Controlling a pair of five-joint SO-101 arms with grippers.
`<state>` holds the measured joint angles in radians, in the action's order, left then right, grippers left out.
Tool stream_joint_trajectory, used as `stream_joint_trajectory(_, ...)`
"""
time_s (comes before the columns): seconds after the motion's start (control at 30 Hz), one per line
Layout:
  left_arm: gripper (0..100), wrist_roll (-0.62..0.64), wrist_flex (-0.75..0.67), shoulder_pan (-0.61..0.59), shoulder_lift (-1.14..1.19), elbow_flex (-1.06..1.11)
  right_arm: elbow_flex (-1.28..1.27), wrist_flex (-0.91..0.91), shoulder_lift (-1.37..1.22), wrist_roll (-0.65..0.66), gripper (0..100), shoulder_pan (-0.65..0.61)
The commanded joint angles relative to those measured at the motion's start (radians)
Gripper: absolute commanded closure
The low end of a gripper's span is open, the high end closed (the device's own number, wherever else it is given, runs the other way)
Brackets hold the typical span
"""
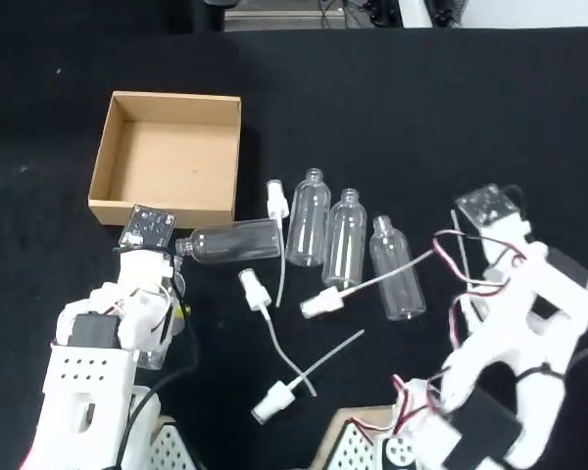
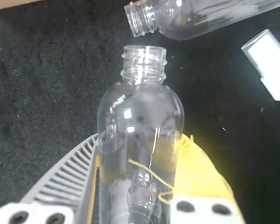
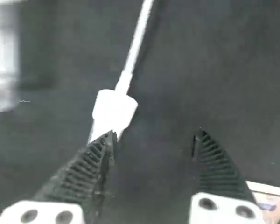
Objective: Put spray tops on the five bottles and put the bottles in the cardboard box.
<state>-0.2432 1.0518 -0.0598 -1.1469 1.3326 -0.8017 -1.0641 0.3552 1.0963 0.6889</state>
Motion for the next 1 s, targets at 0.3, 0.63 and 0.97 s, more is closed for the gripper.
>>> stream_joint_trajectory(0.3,96,0.005,0.003,-0.007,-0.018,0.007,0.038,-0.204,0.13,-0.054,75.8,-0.098)
stream_joint_trajectory(0.63,96,0.005,0.003,-0.005,-0.018,0.007,-0.156,0.157,-0.019,-0.152,76.0,0.069)
stream_joint_trajectory(0.97,96,0.005,0.003,-0.005,-0.018,0.01,0.019,0.167,-0.036,-0.15,98.7,0.106)
